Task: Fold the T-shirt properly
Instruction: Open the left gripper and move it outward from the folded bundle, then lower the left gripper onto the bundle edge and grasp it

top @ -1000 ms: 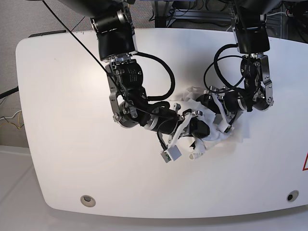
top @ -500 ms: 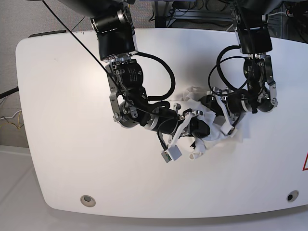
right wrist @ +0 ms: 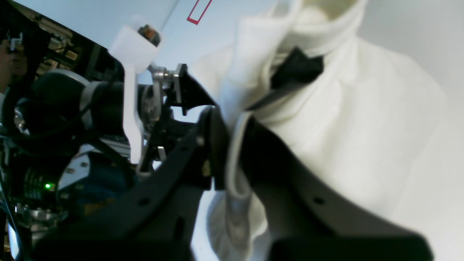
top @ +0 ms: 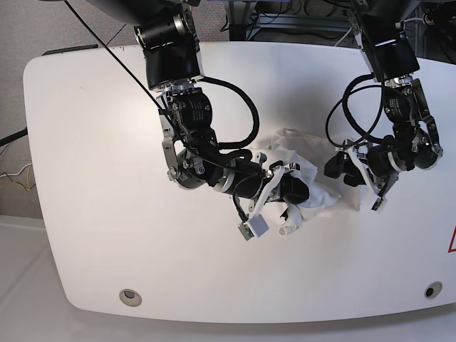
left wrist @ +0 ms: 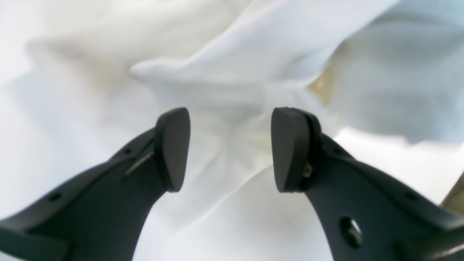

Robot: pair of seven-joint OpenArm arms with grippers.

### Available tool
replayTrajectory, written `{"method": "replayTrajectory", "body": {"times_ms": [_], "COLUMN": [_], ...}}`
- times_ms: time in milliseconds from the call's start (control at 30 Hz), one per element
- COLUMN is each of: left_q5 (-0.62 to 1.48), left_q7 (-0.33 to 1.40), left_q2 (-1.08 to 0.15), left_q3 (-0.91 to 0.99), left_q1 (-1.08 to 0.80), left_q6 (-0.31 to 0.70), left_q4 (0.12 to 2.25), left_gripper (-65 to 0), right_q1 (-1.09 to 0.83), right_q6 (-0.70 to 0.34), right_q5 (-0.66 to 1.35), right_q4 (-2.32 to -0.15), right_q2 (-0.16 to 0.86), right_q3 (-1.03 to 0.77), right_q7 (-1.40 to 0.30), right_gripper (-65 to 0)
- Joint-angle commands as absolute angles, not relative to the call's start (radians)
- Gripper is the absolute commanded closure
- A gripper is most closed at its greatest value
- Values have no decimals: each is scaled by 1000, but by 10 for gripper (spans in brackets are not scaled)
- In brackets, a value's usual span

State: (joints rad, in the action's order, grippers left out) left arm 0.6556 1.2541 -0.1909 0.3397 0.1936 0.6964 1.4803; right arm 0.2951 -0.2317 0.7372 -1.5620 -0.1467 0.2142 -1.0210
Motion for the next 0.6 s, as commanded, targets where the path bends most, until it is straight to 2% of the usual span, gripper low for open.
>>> {"method": "replayTrajectory", "body": {"times_ms": [0, 233, 567], "left_q5": [676, 671, 674], "left_q7": [1239, 1239, 1239], "left_q2": [-219, -222, -286], "left_q3": [349, 410, 429], "left_q1": [217, 196, 196], "left_q6": [698, 698, 698], "left_q4": [1497, 1503, 1503], "left_gripper": [-341, -341, -341], "right_q1": [320, 325, 328], "right_q6": [-239, -239, -240], "right_q5": [762, 763, 763], "right_q4": [-1578, -1578, -1581], "right_q2": [-157, -157, -157], "right_q3": [216, 219, 259], "right_q7": [-995, -995, -993], "right_gripper": [0, 0, 0]}}
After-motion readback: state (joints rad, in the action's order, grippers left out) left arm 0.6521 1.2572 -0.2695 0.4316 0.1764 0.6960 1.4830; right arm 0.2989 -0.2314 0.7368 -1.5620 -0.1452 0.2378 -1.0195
